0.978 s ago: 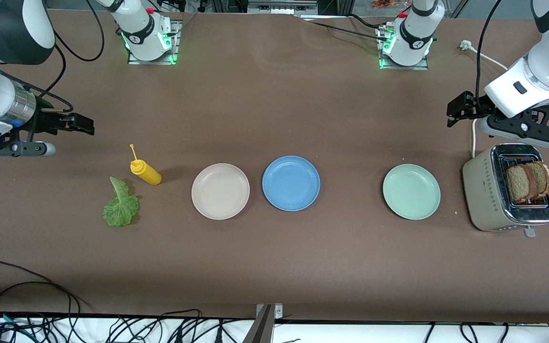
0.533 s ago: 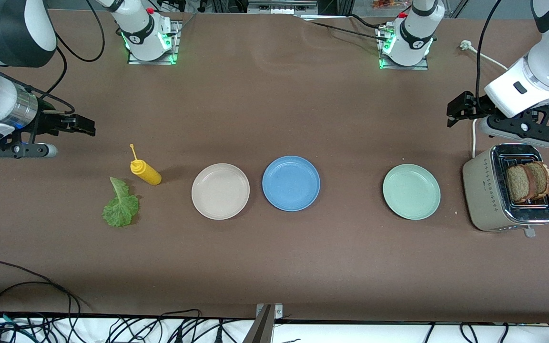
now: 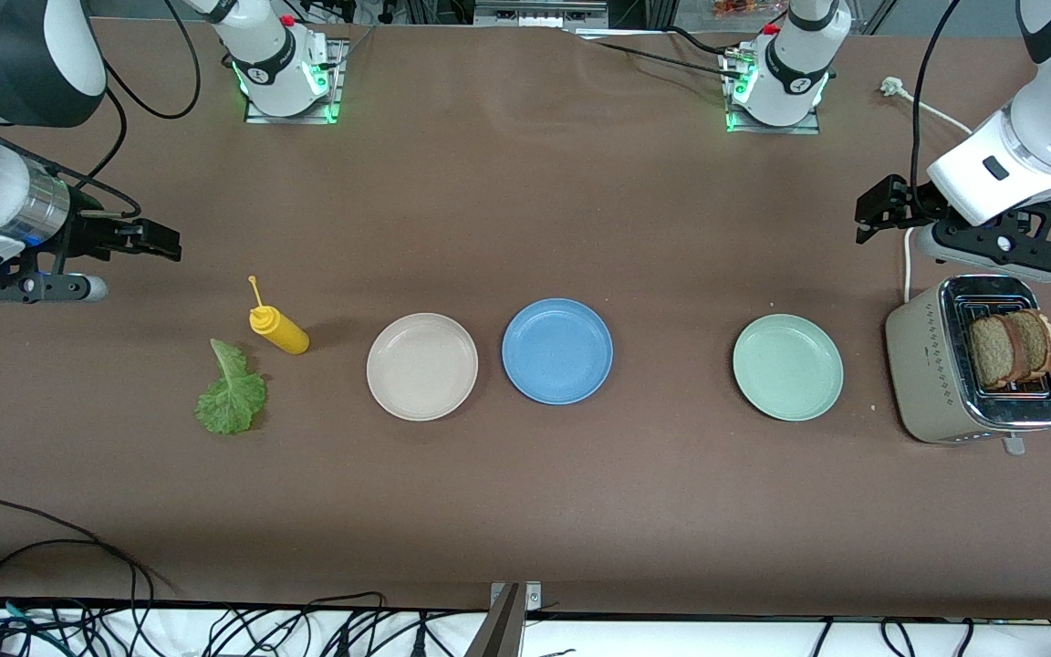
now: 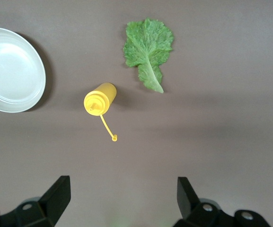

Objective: Make sandwich in blue plate with both arms

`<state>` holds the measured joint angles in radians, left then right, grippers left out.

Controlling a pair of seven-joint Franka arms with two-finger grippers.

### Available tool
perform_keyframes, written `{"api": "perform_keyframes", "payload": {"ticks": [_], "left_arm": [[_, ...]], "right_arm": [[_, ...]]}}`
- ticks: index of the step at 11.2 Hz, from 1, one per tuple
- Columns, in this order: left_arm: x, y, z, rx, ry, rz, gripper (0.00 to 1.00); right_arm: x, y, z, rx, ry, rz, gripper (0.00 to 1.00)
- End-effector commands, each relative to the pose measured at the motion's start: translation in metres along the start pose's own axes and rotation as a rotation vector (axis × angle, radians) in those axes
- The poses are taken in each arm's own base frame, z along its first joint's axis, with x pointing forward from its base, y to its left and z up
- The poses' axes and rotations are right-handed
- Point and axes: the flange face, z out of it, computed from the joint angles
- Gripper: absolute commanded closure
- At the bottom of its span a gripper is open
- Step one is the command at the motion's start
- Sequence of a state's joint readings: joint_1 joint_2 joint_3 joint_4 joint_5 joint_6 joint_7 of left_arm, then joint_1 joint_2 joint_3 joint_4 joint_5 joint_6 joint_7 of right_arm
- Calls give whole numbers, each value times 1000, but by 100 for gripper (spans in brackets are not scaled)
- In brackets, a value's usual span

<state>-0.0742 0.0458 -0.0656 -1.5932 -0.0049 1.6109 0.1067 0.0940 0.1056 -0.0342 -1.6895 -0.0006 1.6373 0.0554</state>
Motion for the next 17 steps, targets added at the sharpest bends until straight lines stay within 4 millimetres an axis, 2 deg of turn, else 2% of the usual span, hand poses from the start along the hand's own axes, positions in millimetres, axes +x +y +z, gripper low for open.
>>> {"api": "perform_keyframes", "payload": {"ticks": [1, 14, 17], "left_arm": [[-2, -2, -6, 9, 4, 18, 0], [-2, -2, -6, 9, 4, 21, 0], [-2, -2, -6, 9, 4, 21, 0]], "right_arm": [[-1, 1, -6, 12, -2, 2, 0], [-2, 1, -6, 13, -5, 0, 0], [2, 0, 0, 16, -9, -13, 0]]}}
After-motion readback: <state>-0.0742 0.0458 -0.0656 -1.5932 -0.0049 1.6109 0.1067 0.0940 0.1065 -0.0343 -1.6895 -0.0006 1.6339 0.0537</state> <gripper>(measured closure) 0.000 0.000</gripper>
